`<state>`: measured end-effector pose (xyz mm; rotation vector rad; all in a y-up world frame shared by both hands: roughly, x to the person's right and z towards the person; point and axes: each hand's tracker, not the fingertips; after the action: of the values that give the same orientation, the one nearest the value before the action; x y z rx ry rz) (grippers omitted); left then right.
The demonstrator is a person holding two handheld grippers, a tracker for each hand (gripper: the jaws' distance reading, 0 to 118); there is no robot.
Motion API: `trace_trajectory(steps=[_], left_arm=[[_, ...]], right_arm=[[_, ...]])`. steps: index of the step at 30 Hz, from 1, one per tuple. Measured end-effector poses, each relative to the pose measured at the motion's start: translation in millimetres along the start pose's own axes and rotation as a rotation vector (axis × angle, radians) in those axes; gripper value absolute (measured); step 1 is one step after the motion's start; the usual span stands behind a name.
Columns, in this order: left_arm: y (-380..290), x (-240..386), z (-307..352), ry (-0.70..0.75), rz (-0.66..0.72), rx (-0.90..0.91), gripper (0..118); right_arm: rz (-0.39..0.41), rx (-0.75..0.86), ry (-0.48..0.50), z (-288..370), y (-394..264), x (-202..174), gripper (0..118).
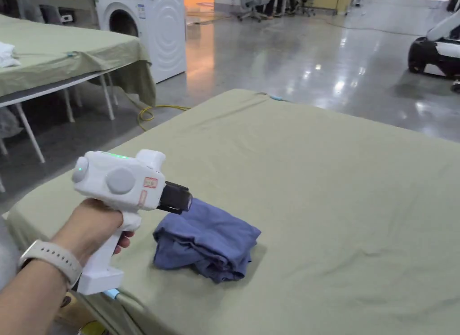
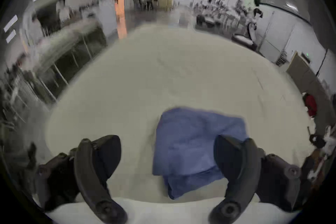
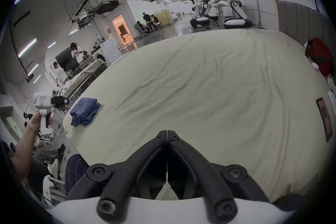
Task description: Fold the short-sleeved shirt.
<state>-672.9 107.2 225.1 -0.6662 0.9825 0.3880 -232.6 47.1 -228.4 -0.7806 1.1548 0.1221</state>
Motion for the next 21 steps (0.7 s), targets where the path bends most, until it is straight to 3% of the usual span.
trace_trajectory(steps=[2, 3, 4, 5, 7, 10, 12, 14, 16, 21], left_arm=[[1.2, 40.8, 27.0, 0.014, -0.046, 0.156, 64], [-3.3, 67.1, 43.3, 0.028, -0.071, 0.247, 39], [-9.4, 99.4, 61.2, 0.032, -0.107, 0.363, 25], [-13.2, 126.2, 68.1, 0.039, -0.132, 0.491, 19], [-19.1, 180.8, 94.0, -0.002, -0.143, 0.643, 16], [-13.2, 260.4, 127.5, -0.133, -0.135, 0.717, 14], [-6.6, 300.4, 140.5, -0.223, -0.116, 0.731, 14], [2.6, 335.4, 140.6, -0.223, -0.121, 0.728, 14], [7.8, 356.4, 136.1, -0.286, -0.091, 0.717, 14], [17.8, 394.2, 115.4, -0.206, -0.202, 0.673, 14]], right_arm=[[0.021, 0.077, -0.027, 8.6, 5.0, 9.6, 3], [0.03, 0.122, -0.054, 15.0, 9.3, 16.2, 3], [0.056, 0.204, -0.091, 28.0, 17.3, 17.4, 3], [0.078, 0.28, -0.116, 41.0, 25.3, 17.5, 3], [0.111, 0.438, -0.147, 74.7, 46.4, 15.5, 3], [0.226, 0.642, -0.238, 122.4, 77.7, 10.0, 3], [0.289, 0.673, -0.317, 140.2, 97.8, 6.4, 3], [0.331, 0.671, -0.35, 144.7, 111.5, 9.8, 3], [0.297, 0.652, -0.339, 138.1, 121.1, 22.1, 3], [0.203, 0.607, -0.325, 114.6, 126.2, 45.4, 3]])
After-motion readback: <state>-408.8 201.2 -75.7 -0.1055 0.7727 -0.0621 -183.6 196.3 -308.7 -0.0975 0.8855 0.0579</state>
